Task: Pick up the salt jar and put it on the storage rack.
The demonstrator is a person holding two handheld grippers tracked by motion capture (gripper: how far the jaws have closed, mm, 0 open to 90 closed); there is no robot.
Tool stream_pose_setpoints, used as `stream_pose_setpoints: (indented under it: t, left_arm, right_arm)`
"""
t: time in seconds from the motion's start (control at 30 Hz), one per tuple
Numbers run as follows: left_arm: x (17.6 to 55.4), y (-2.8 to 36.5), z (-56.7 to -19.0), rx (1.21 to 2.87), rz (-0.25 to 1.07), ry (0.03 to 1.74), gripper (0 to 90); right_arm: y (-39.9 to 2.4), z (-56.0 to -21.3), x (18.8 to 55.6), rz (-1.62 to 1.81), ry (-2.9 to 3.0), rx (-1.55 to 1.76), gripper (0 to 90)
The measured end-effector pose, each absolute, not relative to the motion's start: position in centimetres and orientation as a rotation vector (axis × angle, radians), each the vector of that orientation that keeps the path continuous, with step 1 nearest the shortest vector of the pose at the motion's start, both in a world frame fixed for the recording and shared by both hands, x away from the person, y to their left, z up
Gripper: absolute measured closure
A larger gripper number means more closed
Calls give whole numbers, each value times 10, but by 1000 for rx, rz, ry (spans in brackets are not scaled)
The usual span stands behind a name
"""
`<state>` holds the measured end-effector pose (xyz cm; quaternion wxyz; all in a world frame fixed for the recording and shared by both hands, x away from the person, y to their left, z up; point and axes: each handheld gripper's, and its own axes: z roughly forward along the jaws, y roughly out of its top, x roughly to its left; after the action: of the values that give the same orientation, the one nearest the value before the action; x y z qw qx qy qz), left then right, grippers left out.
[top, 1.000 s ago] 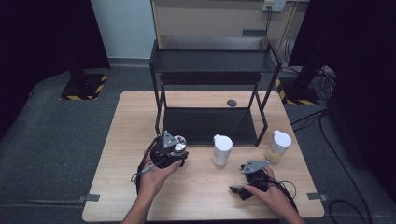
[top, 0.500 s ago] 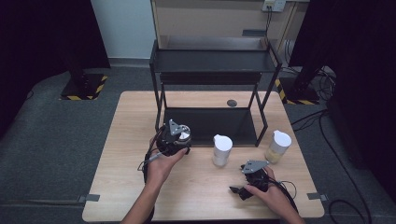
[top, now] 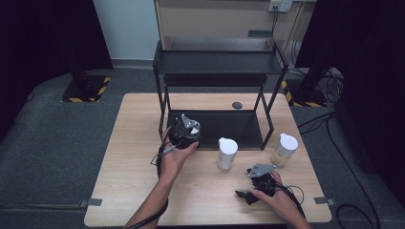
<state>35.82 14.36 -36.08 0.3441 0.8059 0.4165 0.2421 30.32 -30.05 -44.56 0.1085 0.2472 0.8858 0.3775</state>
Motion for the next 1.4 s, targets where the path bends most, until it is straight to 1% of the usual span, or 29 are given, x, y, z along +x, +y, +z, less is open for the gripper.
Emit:
stream_pose_setpoints:
  t: [0.37,0.8,1.4]
  left_arm:
    - [385,133,-373,2047,634,1151,297]
    - [414,132,-381,2049,621,1193,297]
    - [427,145,-392,2000,561,1248,296]
  right_arm:
    - [-301,-446,303,1111,2606,728,9]
    - [-301,-446,304,1115,2607,729,10]
    - [-302,-446,304,1116,2608,727,11]
